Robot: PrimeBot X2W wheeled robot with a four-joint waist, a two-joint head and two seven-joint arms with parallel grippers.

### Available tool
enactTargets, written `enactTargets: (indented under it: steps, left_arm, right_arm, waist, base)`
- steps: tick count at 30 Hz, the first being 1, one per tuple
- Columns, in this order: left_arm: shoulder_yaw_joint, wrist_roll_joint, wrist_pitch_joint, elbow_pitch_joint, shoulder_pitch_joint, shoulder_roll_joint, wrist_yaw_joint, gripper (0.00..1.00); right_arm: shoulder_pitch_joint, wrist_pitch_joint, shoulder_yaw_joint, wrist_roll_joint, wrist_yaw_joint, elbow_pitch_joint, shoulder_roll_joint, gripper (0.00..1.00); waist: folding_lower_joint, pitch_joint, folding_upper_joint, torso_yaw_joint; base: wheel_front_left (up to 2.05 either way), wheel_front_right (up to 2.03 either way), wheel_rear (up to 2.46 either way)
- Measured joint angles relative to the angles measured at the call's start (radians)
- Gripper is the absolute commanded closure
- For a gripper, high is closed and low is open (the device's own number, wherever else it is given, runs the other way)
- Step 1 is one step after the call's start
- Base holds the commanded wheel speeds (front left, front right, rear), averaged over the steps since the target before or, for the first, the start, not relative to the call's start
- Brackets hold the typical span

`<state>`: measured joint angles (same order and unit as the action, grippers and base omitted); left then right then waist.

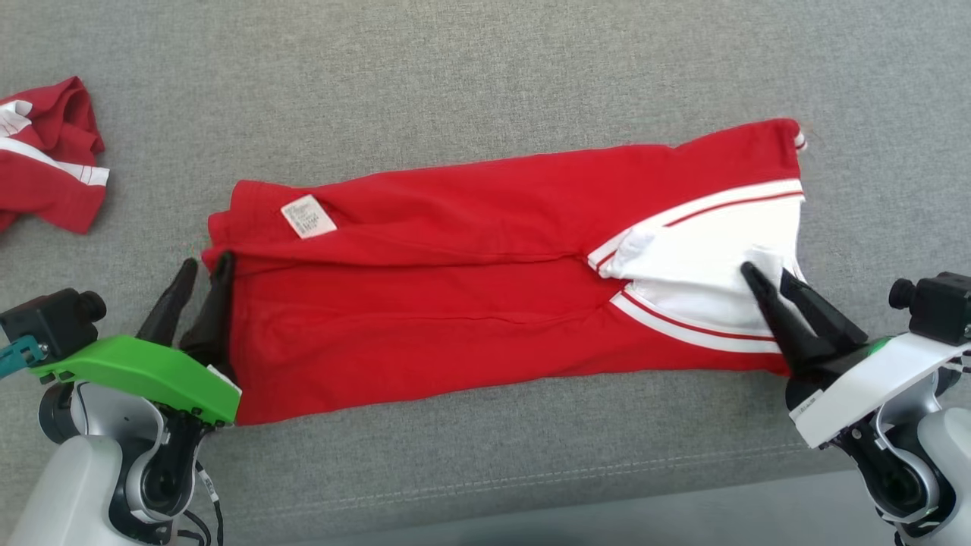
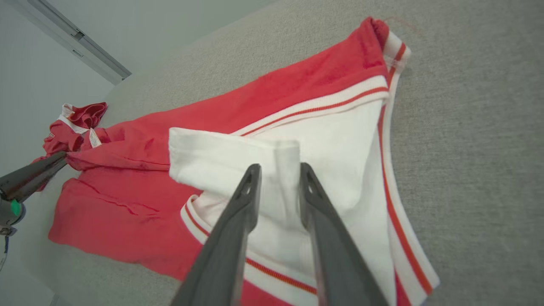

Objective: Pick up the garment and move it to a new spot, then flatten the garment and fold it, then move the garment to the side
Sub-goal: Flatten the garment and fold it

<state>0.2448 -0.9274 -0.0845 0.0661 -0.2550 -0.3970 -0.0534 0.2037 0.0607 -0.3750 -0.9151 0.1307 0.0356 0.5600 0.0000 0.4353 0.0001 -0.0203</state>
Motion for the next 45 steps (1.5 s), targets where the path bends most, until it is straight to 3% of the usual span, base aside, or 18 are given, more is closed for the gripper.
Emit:
enactTargets:
  steps: [14,22,33,45]
  left_arm:
    - [-0.023,0.175,0.230,-0.046,0.047,0.014,-0.118,0.00]
    - [-0.006,0.281,0.296,-0.108,0.081,0.013,-0.185,0.00]
    - [0.050,0.385,0.320,-0.147,0.127,0.010,-0.224,0.00]
    - [0.088,0.419,0.338,-0.107,0.193,0.038,-0.219,0.00]
  right_arm:
    - [-0.103,0.040,0.039,0.030,0.000,0.013,-0.048,0.00]
    - [-0.112,0.126,0.154,0.164,0.000,0.003,-0.127,0.00]
    - [-0.096,0.171,0.287,0.452,0.000,-0.031,-0.291,0.00]
    - [-0.133,0.171,0.276,0.571,0.000,-0.063,-0.346,0.00]
  waist:
    - [0.0000,-0.060,0.0000,-0.002]
    - [0.0000,-0.119,0.0000,-0.006]
    - [0.0000,-0.212,0.0000,0.004]
    - [0.0000,-0.287,0.0000,0.020]
  base:
    - [0.00,0.00,0.00]
    - [0.00,0.00,0.00]
    - [0.00,0.00,0.00]
    - [0.00,0.00,0.00]
